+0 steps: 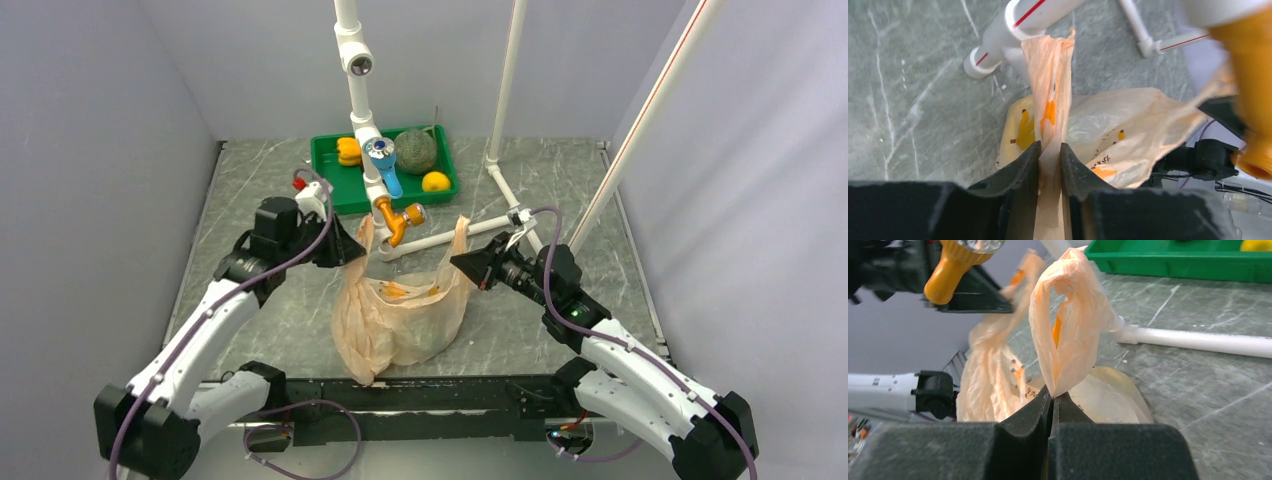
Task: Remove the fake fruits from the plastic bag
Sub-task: Untie the plastic bag at the center of the board.
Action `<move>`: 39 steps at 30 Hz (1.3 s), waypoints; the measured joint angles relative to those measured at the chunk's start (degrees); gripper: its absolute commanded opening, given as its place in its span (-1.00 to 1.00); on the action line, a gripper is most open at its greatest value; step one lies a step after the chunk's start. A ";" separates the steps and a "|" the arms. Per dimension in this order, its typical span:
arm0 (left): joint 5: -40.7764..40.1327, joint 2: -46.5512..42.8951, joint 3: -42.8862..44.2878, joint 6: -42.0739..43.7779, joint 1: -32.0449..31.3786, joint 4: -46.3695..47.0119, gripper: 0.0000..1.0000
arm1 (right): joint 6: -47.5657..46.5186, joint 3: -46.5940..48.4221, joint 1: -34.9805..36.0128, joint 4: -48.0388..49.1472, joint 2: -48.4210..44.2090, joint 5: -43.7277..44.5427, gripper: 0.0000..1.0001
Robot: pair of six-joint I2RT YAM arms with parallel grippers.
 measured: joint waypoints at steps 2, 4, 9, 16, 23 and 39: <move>1.09 -3.61 0.07 -0.11 0.87 0.20 -0.78 | 0.96 0.00 0.00 -0.31 -0.33 2.47 -1.00; 1.75 -6.97 0.57 -0.24 1.81 0.37 -0.96 | 1.99 0.00 -0.07 -0.22 -0.76 4.04 -1.00; 1.49 -13.18 3.34 0.98 3.41 1.16 -1.00 | 4.57 0.04 -0.33 0.92 -0.42 6.47 -1.00; 0.02 -15.30 8.96 3.02 5.53 2.38 -1.00 | 6.99 4.28 -2.89 1.79 4.37 9.05 -1.00; 1.68 -15.78 7.72 3.32 5.95 5.90 -1.00 | 6.84 6.58 -3.21 3.43 5.49 8.24 -1.00; 1.07 -29.59 2.84 -3.21 5.95 -19.69 0.99 | 5.62 -1.09 0.87 6.14 2.69 -6.84 -1.00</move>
